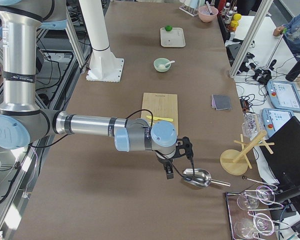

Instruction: Put spoon and bun in bowl

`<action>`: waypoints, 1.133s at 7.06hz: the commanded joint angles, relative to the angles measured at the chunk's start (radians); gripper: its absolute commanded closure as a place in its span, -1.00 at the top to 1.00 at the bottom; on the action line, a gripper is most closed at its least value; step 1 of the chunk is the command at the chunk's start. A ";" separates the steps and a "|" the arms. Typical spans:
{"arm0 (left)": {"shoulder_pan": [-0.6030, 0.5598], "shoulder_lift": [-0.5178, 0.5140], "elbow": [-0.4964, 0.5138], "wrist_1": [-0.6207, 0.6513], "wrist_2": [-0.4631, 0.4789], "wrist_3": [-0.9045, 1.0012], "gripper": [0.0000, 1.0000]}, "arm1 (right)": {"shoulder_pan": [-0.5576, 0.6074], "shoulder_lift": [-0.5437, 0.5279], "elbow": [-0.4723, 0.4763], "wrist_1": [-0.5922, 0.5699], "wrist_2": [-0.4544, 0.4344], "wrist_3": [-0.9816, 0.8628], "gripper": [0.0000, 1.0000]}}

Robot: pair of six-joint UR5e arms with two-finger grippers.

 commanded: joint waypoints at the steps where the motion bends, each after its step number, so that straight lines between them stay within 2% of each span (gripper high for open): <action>1: -0.001 0.002 -0.001 0.000 0.000 0.000 0.96 | -0.001 0.006 -0.001 0.002 0.002 0.000 1.00; 8: -0.038 0.004 -0.001 -0.001 0.004 0.000 0.96 | -0.003 0.015 0.012 0.002 0.009 0.003 1.00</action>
